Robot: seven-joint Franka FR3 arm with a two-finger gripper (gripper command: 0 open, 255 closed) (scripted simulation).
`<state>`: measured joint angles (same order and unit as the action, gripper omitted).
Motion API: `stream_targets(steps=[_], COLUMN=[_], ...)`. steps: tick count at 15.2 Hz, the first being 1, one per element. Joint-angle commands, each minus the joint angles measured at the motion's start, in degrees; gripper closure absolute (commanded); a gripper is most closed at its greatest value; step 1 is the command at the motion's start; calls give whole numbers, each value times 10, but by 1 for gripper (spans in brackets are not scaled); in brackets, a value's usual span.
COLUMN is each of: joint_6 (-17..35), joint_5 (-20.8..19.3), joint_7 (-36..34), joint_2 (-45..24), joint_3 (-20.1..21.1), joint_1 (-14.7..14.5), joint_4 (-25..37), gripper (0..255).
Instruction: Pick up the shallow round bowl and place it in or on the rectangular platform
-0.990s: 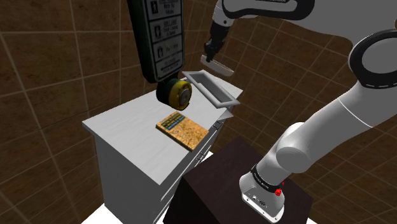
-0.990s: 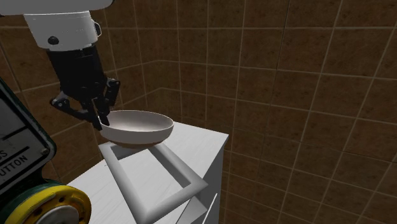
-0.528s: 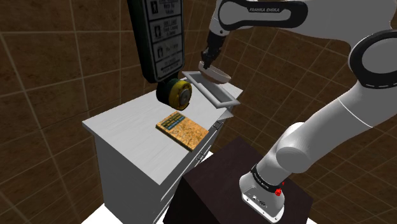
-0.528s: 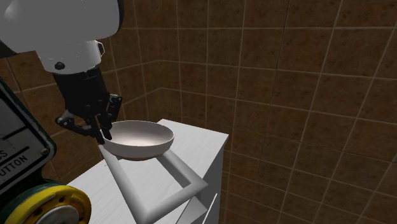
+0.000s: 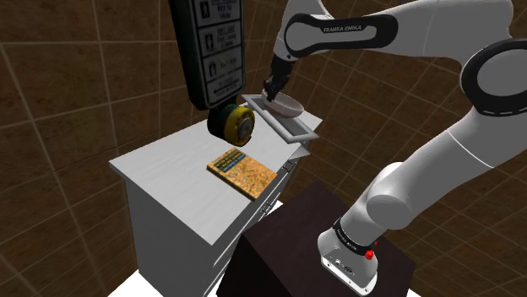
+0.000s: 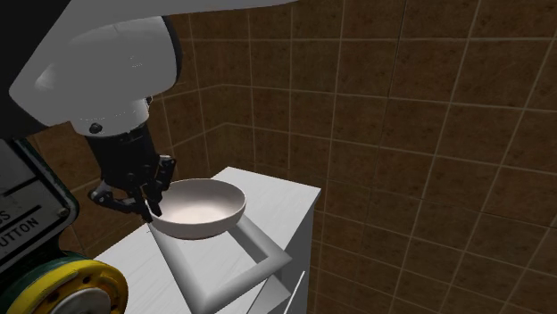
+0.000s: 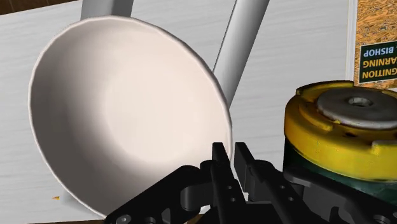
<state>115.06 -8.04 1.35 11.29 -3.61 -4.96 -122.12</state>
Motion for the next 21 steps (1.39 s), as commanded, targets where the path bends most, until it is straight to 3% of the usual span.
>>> stream_targets(steps=[1, 11, 12, 17, 21], joint_6=[15, 30, 30, 30, -43], joint_5=[-1, -2, -2, -2, 2], joint_7=[-2, -4, -4, -4, -2], joint_2=[-3, -6, -6, -6, 13], joint_3=[0, 0, 0, 0, 5], joint_1=[0, 1, 1, 1, -3], joint_4=[-12, -24, -24, -24, 29], gripper=[255, 255, 0, 0, 0])
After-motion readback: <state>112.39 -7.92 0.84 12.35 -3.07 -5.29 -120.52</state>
